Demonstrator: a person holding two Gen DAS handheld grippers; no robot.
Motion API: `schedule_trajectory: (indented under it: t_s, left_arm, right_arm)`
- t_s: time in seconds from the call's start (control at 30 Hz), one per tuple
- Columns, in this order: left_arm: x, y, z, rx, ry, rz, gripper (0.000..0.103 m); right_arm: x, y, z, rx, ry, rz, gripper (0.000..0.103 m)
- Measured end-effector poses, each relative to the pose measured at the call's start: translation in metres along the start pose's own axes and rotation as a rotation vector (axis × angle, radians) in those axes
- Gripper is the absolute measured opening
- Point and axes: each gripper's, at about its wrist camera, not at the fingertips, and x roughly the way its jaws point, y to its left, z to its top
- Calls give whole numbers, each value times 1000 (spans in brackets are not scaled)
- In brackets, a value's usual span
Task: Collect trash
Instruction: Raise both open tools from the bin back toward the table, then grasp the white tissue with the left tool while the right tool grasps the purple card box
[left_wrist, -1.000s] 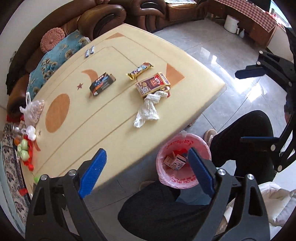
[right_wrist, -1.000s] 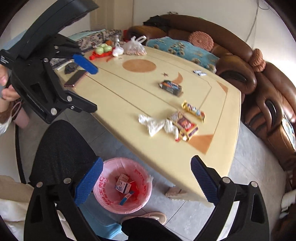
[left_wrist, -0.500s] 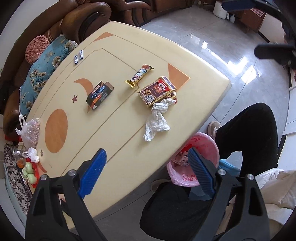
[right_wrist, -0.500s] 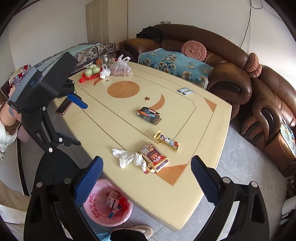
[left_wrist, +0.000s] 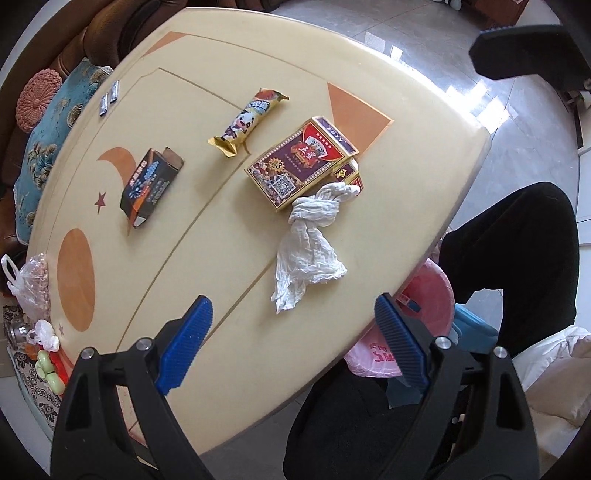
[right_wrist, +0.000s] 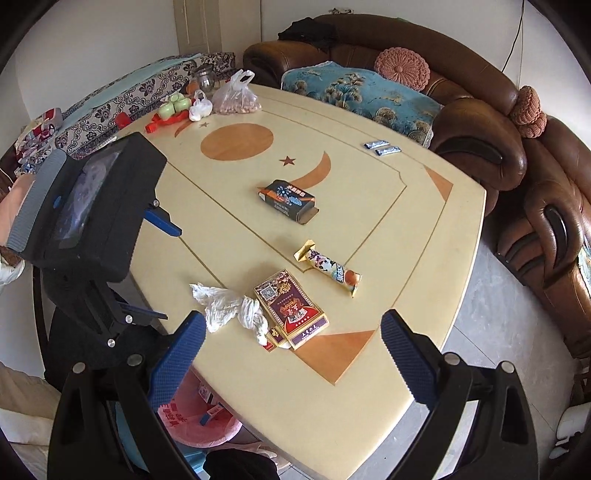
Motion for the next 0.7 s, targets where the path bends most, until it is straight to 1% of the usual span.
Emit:
schedule_trajectory:
  t_s: [0.17, 0.43, 0.7]
  left_arm:
    - [28, 3, 10, 1, 39, -26, 87]
    - [48, 5, 19, 10, 75, -72, 87]
    - [76, 10, 24, -18, 112, -138, 87]
  right_arm:
    - [29, -4, 1, -19, 48, 18, 93]
    - [66, -13, 2, -43, 113, 45, 93]
    - [115, -14, -1, -90, 196, 71, 93]
